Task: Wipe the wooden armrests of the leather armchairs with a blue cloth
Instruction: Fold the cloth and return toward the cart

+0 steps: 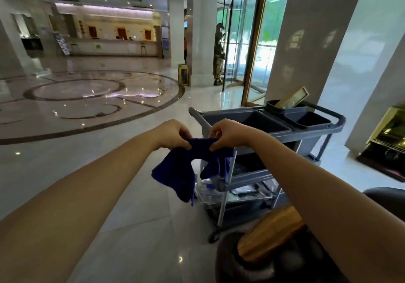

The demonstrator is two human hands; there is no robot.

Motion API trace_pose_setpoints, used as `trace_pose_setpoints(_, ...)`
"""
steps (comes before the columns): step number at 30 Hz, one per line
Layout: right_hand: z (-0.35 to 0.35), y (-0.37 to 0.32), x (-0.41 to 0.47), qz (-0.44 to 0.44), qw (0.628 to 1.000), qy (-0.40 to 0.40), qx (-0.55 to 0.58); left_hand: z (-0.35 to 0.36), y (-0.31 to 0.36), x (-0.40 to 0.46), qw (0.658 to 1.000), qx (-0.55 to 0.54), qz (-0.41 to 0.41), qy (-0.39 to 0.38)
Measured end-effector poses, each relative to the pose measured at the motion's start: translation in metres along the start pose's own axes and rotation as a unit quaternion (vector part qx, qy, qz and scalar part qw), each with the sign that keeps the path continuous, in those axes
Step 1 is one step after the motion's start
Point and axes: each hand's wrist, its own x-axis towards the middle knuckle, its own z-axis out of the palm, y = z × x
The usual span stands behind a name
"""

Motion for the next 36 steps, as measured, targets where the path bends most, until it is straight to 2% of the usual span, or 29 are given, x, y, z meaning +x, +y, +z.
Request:
trace_pose_setpoints(4, -0.028, 0.018, 0.086, 0.026, 0.999, 0.034, -0.012, -0.041, -0.026, 0.104, 0.998, 0.034, 0.045, -0.032)
trace_pose_setpoints(9, -0.071, 0.037, 0.176, 0.080, 0.992, 0.093, 0.025, -0.102, -0.038, 0.230, 0.990, 0.083, 0.106, -0.043)
trace_pose_setpoints(14, -0.104, 0.075, 0.245, 0.141, 0.983, 0.117, 0.028, -0.119, -0.043, 0.345, 0.977, 0.109, 0.162, -0.086)
trace_pose_setpoints(26, -0.136, 0.236, 0.354, 0.238, 0.960, 0.143, 0.025, -0.060, -0.031, 0.570, 0.941, 0.134, 0.266, -0.163)
trace_pose_setpoints(36, -0.109, 0.378, 0.420, 0.337, 0.928, 0.136, 0.078, 0.042, -0.038, 0.724, 0.915, 0.147, 0.272, -0.260)
